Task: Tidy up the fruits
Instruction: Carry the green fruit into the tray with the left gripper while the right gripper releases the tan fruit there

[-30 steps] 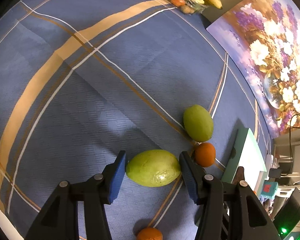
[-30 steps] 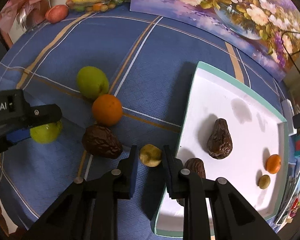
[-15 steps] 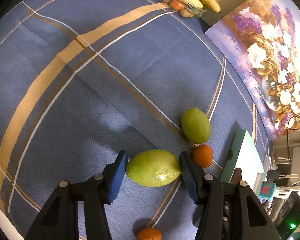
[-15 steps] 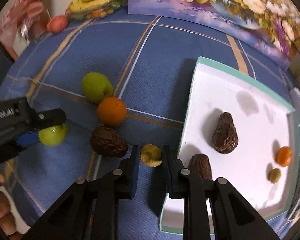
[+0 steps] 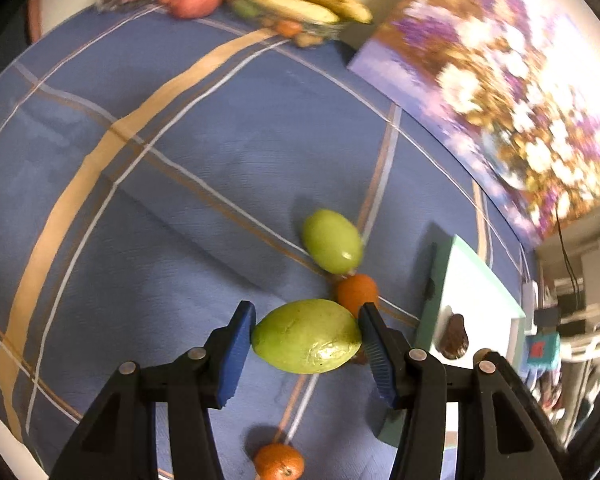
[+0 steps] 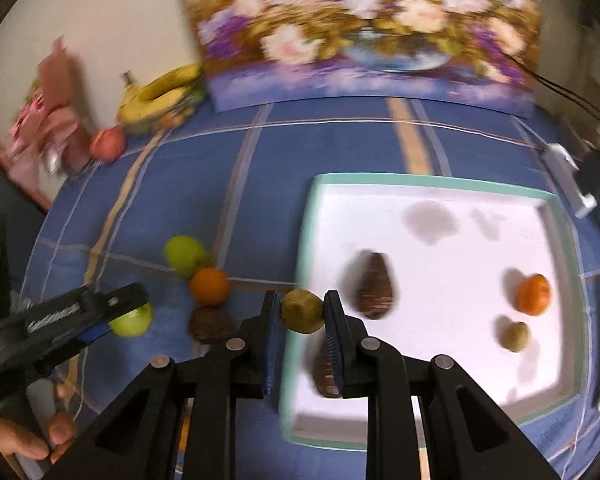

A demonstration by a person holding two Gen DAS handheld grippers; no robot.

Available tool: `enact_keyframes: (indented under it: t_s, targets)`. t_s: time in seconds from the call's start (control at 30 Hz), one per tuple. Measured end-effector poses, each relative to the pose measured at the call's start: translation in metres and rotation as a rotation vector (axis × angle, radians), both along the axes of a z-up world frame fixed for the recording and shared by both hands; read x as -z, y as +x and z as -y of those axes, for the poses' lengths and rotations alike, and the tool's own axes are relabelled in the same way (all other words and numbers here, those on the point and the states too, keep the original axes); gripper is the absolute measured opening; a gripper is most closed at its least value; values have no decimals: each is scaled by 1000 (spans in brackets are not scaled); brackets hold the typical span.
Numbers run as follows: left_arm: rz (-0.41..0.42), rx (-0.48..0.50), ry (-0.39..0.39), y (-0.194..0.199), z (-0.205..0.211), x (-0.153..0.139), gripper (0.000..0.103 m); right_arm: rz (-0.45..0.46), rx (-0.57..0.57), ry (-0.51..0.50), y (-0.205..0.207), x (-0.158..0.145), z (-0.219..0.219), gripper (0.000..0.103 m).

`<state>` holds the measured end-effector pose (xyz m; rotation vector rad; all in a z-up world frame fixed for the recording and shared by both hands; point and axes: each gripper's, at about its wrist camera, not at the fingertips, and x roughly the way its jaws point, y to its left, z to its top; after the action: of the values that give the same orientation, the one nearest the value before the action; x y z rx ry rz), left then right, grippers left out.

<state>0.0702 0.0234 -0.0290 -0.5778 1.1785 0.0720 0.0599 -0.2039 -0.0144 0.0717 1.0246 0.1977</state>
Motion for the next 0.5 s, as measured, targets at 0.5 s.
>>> enact_keyframes:
  t_s: [0.5]
  targets:
    - [62, 343, 77, -7, 113, -17, 56, 17, 397, -36, -7, -11, 132, 23]
